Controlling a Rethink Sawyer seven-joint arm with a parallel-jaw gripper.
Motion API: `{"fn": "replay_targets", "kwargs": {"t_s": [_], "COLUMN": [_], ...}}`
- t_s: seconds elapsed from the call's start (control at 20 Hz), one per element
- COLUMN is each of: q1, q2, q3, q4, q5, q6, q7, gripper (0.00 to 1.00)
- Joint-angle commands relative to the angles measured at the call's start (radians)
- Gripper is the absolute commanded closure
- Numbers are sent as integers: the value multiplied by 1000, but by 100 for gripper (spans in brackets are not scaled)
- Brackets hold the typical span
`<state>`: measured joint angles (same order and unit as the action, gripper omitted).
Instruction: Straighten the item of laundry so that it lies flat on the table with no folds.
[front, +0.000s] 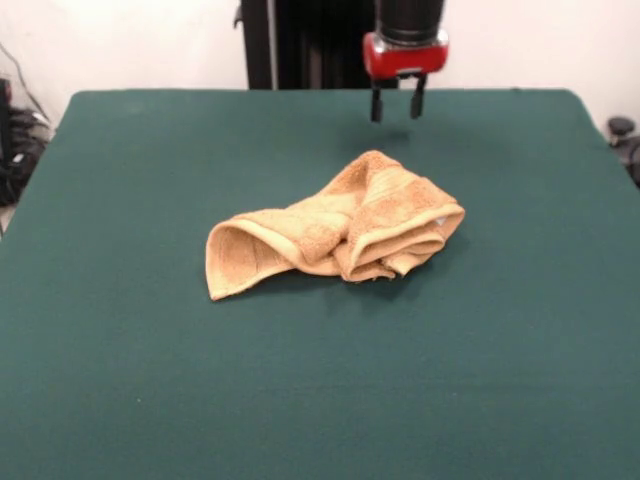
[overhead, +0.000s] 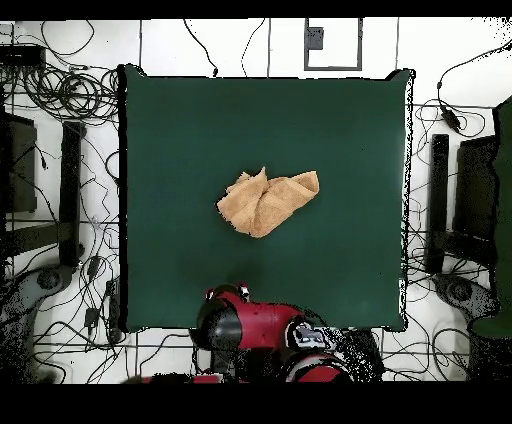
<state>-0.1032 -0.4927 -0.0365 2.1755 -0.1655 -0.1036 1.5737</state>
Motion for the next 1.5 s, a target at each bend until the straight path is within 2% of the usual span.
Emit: {"fn": "replay_targets", "kwargs": {"t_s": [0.05,0.3,0.6,0.7,0.75,0.85,1.05,1.15,1.25,1.3,1.35,1.45,1.5], "q1": [179,324,417,461,504,581,648,645,610,588,543,469,457], "q2": [123,112,87,81,72,49,14,24,49,63,99,147,164], "q3": [-144,-257,-305,-321,-333,-354,-352,-328,-276,-251,-203,-120,-101], "q4": [-117,-58,-30,-10,8,34,30,1,-43,-62,-107,-175,-195], "q5": [201,367,474,538,601,708,808,814,776,750,684,598,586], "q6": [-245,-385,-433,-471,-487,-493,-461,-456,-475,-487,-515,-490,-488], "q7": [304,311,288,302,314,316,292,289,308,321,338,335,333], "gripper": [0,0,0,0,0,0,0,0,0,0,0,0,0]}}
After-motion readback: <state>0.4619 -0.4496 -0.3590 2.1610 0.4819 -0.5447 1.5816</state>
